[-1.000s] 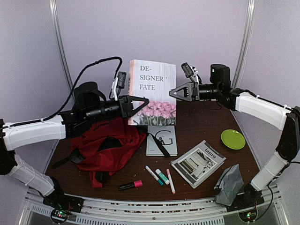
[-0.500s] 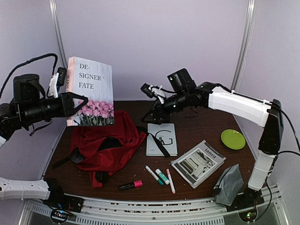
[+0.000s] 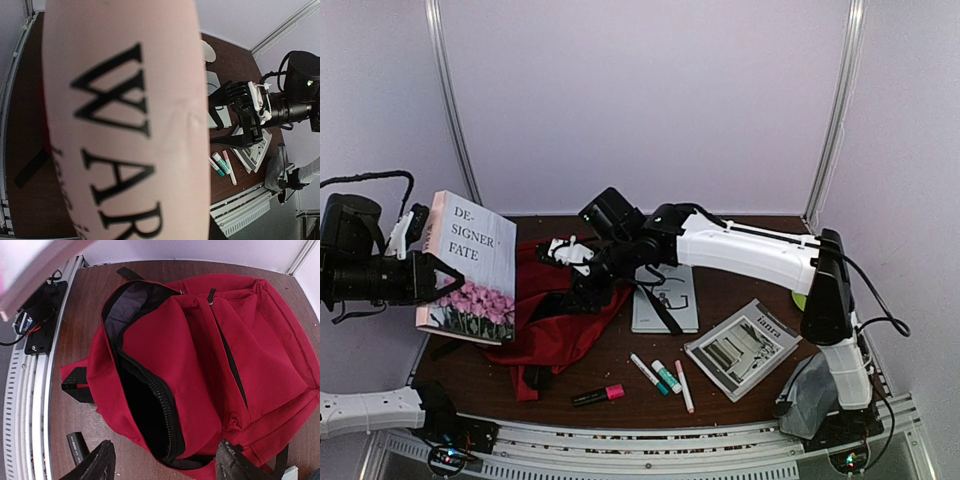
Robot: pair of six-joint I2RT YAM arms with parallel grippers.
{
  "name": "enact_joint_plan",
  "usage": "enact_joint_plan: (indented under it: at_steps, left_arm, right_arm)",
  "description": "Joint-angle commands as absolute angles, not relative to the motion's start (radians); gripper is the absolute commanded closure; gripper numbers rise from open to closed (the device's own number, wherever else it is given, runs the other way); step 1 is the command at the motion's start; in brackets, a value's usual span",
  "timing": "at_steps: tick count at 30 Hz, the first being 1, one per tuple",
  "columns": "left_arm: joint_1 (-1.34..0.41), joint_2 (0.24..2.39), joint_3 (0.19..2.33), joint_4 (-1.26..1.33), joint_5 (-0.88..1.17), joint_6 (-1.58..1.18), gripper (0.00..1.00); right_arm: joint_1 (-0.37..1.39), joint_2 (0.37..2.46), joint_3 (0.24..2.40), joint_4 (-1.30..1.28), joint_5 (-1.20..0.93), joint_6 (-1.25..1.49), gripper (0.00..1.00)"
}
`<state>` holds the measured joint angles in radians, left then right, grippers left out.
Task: Pack the student bag
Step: Pick up the largest pocket of the bag from the student bag.
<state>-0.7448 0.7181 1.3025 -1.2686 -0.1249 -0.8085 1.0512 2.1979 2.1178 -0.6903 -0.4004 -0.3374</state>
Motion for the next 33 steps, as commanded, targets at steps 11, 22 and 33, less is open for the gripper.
enact_joint_plan:
  at_steps: [11,22,33]
  left_arm:
    - [-0.739,0.627,1.247,-1.314,0.060,-0.934,0.77]
    - [-0.738,0.564,1.003,-1.016,0.384,-0.970,0.80]
    - [-0.738,0.656,0.703,-0.550,0.581,-1.011,0.80]
  right_arm:
    - [1.061,2.384,2.326,-0.585,-0.239,-0.326,0.50]
    - [1.061,2.339,2.427,-0.492,-0.159,-0.263,1.00]
    - [1.053,2.251,2.425,-0.436,-0.158,-0.245,1.00]
